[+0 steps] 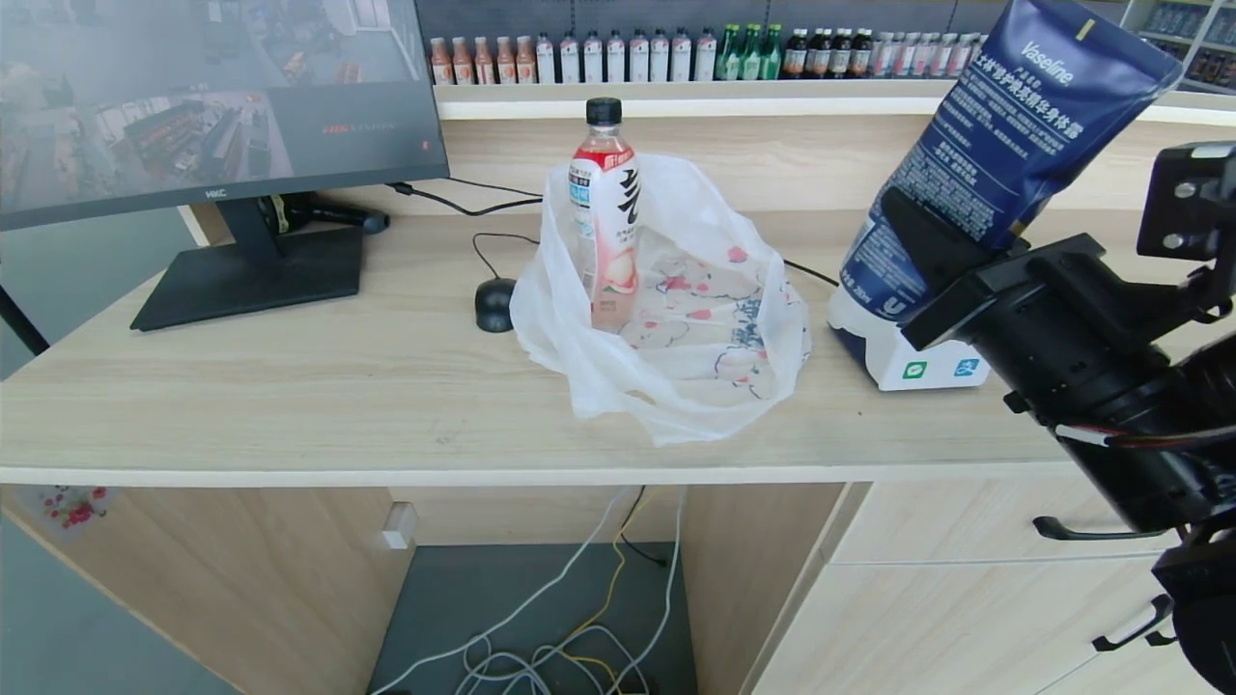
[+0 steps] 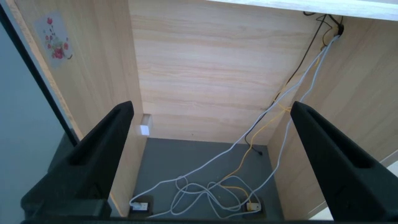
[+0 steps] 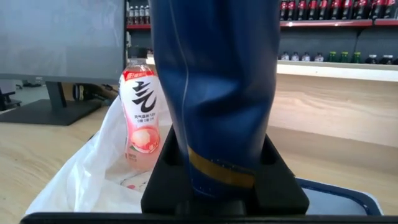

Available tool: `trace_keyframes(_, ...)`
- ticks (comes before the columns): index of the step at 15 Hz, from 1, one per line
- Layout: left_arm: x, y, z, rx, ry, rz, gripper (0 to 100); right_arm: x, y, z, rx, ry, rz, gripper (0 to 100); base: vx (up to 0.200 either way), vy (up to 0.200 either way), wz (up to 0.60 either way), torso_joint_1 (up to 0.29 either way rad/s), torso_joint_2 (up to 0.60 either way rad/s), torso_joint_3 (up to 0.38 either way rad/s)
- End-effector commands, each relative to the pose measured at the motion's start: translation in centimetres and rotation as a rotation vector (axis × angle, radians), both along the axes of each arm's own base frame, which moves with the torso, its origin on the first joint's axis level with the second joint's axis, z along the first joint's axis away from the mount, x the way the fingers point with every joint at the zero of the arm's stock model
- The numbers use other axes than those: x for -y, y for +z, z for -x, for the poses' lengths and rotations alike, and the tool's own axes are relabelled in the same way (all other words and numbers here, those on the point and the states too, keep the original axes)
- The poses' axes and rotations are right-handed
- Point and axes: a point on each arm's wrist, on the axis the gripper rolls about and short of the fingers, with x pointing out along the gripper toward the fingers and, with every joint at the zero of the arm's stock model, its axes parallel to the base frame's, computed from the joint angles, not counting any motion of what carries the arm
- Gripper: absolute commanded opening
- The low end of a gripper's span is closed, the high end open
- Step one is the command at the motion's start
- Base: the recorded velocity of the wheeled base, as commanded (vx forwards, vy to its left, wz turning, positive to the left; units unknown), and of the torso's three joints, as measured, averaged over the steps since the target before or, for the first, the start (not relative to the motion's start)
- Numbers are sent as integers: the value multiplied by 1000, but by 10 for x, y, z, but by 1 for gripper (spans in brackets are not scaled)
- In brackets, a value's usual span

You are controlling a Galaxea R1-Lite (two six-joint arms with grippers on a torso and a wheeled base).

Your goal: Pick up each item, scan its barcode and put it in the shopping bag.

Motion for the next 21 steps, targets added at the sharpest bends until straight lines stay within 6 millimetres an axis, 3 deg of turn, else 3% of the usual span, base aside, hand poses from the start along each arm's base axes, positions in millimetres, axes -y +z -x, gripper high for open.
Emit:
trace_keyframes(1,0,0,0,0,1,1,100,-19,-4,-8,-8,46,5,0,0,0,0,0,0,0)
trace_keyframes(7,0,0,0,0,1,0,100,-53,-17,-29,-27,102,20,0,0,0,0,0,0,0)
trace_keyframes(13,0,0,0,0,1,1,100,-67,-28,-45,-27,103,52,0,0,0,0,0,0,0)
trace_keyframes(21,0,0,0,2,1,0,100,-80,1,-64,-48,99,66,0,0,0,0,0,0,0)
